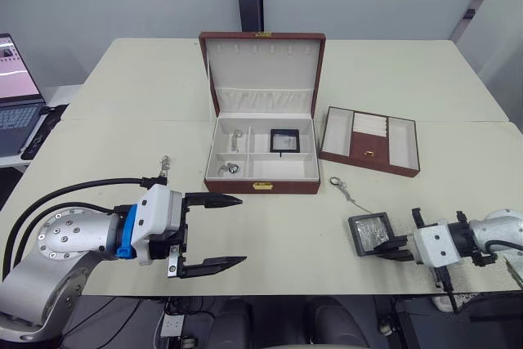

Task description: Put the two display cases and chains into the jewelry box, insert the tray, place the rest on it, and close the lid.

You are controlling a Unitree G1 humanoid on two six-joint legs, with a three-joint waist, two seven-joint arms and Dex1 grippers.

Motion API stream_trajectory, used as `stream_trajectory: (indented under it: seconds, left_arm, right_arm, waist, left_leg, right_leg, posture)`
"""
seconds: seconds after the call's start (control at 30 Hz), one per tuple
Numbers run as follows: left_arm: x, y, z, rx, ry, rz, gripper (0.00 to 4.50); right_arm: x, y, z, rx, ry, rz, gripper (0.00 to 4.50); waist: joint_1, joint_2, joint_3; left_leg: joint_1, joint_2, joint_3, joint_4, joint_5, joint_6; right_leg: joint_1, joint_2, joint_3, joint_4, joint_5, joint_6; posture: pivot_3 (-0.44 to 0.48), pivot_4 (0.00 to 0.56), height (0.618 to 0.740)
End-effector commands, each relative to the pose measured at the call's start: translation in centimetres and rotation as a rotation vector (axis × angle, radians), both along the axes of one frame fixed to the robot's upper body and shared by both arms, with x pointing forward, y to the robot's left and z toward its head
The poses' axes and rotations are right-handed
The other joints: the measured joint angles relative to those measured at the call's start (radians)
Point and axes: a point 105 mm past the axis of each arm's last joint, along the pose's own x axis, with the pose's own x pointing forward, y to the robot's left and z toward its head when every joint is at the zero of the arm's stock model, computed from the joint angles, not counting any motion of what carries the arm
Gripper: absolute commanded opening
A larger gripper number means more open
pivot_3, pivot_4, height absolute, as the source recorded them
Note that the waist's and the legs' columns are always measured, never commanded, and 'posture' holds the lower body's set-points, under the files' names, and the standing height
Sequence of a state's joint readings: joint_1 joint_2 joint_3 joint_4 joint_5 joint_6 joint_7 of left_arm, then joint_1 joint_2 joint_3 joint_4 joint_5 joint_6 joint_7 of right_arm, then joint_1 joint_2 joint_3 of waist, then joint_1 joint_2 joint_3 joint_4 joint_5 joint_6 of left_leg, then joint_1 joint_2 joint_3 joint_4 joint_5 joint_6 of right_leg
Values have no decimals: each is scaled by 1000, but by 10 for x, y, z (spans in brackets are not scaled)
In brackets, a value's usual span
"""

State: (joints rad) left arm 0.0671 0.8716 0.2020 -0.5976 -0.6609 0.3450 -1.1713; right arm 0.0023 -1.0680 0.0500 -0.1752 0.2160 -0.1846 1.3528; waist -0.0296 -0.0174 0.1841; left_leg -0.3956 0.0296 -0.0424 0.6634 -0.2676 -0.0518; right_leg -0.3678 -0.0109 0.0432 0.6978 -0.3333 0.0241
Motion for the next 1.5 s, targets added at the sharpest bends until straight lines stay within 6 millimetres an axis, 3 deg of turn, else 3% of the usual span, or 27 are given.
stream_trajectory:
  seconds: [0.03, 0.2, 0.33, 0.5, 0.8, 1.1, 1.5]
  left_arm:
    - [2, 6, 9, -3, -25, 40, 4500]
    - [11, 33, 14, 14, -35, 200, 4500]
    - [15, 50, 18, 43, -35, 274, 4500]
    - [19, 62, 22, 67, -31, 312, 4500]
    - [27, 62, 31, 35, -48, 330, 4500]
    - [31, 59, 31, 38, -57, 326, 4500]
    - [33, 57, 30, 44, -68, 325, 4500]
  right_arm:
    - [1, 13, 34, 26, 45, -25, 9]
    - [15, 52, 76, 77, 126, -102, 9]
    - [34, 77, 91, 105, 126, -144, 9]
    - [59, 111, 101, 124, 125, -156, 9]
    - [105, 158, 105, 152, 69, -150, 9]
    - [129, 179, 95, 131, 65, -139, 9]
    - [121, 180, 71, 64, 122, -110, 9]
  waist:
    - [-1, 0, 0]
    - [-9, 0, 0]
    - [1, -1, 0]
    - [2, -1, 0]
    - [-3, -1, 0]
    - [-3, -1, 0]
    - [-3, -1, 0]
  left_leg:
    - [0, 0, 0, 0, 0, 0]
    - [1, 1, 0, 0, 0, 0]
    - [-2, 2, -5, 0, 0, 0]
    - [-4, 0, -5, 0, 0, 0]
    - [-4, 0, -4, 0, 0, 0]
    - [-4, 0, -3, 0, 0, 0]
    - [-4, 0, -3, 0, 0, 0]
  right_leg:
    - [0, 0, 0, 0, 0, 0]
    - [-1, 0, 0, 0, 0, 0]
    - [-1, 0, -1, -1, 0, 0]
    - [-3, -2, -1, 0, 0, 0]
    - [-5, -4, -3, 1, 0, 0]
    - [-6, -5, -3, 1, 0, -1]
    - [-6, -5, -3, 1, 0, -1]
  posture:
    - [0, 150, 740]
    - [0, 150, 740]
    - [0, 150, 740]
    - [0, 150, 740]
    - [0, 150, 740]
    - [0, 150, 740]
    - [0, 150, 740]
